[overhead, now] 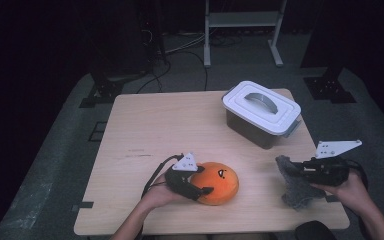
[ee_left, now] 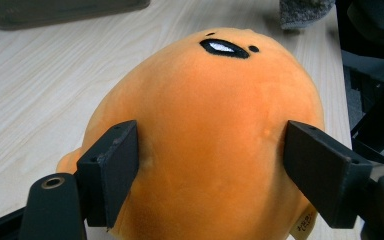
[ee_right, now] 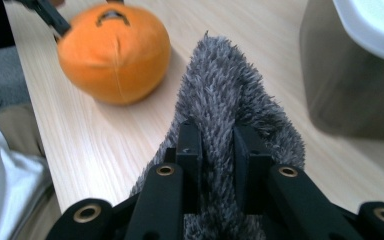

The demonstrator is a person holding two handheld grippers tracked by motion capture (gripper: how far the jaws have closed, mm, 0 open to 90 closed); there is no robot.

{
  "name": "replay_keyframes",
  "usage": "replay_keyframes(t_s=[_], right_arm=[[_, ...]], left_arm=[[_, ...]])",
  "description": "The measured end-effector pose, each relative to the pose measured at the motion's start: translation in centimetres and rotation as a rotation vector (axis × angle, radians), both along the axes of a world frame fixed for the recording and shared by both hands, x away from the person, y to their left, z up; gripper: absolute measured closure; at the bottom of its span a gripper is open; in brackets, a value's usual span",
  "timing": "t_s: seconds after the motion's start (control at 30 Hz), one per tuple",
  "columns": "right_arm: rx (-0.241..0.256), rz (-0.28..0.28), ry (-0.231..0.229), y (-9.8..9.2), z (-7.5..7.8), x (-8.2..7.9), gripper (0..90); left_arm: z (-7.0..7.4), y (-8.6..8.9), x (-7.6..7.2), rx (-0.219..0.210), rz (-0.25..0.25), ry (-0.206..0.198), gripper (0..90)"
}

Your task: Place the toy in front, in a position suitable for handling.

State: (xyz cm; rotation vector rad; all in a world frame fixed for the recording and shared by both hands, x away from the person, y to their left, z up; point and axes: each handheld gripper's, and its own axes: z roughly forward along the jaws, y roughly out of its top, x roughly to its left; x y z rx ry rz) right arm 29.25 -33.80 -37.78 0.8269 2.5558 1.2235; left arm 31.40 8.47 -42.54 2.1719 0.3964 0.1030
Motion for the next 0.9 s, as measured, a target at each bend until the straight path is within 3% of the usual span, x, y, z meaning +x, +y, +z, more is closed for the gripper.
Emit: replay_keyframes(t_s=[0.07, 0.17, 0.27, 0.33, 0.53, 0.9], right_arm=[[-0.025, -0.011, 0.017, -0.1, -0.8, 0.1, 74.7], [-0.025, -0.016, 0.063, 0.0, -2.6, 0.6, 71.7], [0.005, -0.017, 0.116, 0.4, -4.6, 1.4, 64.8], [0.031, -0.013, 0.124, 0.6, -5.0, 1.6, 58.8], [0.063, 0.005, 0.096, 1.3, -3.8, 2.1, 53.4], [0.065, 0.036, 0.055, 3.0, -1.9, 3.3, 46.8]], left_arm=[[0.0, 0.0, 0.0, -0.001, -0.002, -0.004, 22.0], [0.0, 0.0, -0.1, -0.001, -0.004, -0.009, 21.4], [0.0, 0.1, -0.2, 0.003, -0.009, -0.012, 20.2], [0.1, 0.1, -0.3, 0.003, -0.011, -0.015, 19.7], [0.1, 0.3, -0.3, 0.008, -0.011, -0.018, 18.3], [0.2, 0.2, -0.3, 0.009, -0.02, -0.022, 16.1]])
